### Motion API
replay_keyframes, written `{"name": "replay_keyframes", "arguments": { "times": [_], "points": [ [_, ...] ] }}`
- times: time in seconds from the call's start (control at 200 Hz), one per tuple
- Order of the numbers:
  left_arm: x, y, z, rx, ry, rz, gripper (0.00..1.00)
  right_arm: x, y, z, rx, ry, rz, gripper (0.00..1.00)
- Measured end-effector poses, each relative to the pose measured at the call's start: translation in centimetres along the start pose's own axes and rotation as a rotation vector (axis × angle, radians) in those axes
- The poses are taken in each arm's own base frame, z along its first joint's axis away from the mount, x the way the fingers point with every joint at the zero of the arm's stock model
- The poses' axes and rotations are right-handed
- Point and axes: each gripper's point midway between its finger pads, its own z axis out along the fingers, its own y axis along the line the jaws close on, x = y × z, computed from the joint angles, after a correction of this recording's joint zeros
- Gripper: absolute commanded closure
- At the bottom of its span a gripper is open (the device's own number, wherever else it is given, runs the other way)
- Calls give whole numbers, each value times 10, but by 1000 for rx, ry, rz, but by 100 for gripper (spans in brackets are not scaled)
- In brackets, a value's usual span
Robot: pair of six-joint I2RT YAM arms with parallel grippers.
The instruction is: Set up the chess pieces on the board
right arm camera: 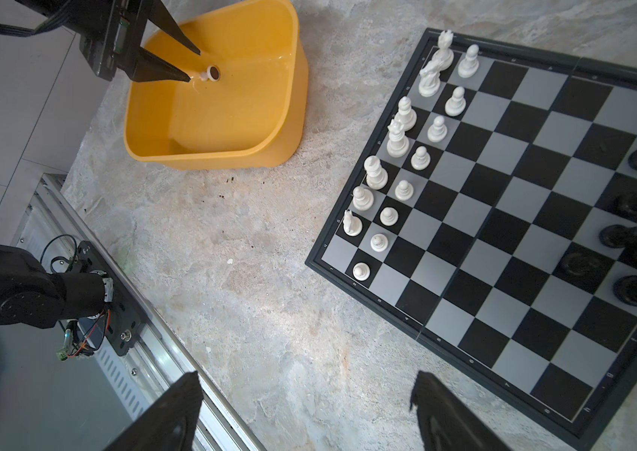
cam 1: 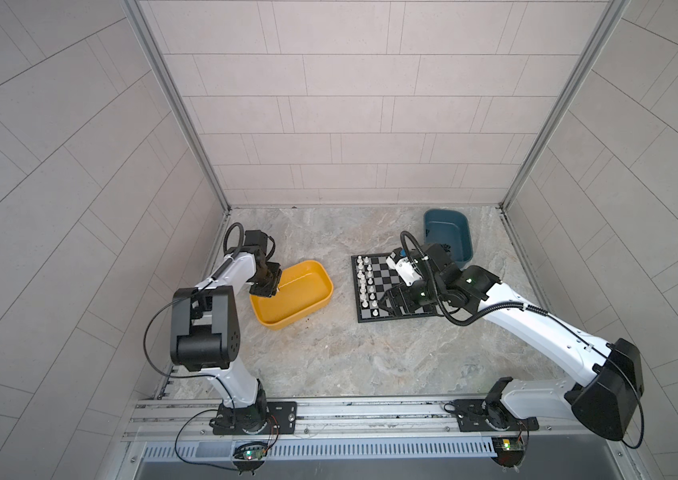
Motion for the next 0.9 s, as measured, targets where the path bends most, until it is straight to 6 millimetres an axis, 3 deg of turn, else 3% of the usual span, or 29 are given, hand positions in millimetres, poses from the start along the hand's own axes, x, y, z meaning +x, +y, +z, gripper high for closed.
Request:
{"name": "replay_keyframes", "arguments": {
  "times": [0.46,0.896],
  "points": [
    [-2,-3,20,-55,-21,10,58,2,-8,2,-2,5,27,16],
    [-11,-5,23,-41,-49,-7,59,3,-10,4,-15,4,39,18]
  ]
}}
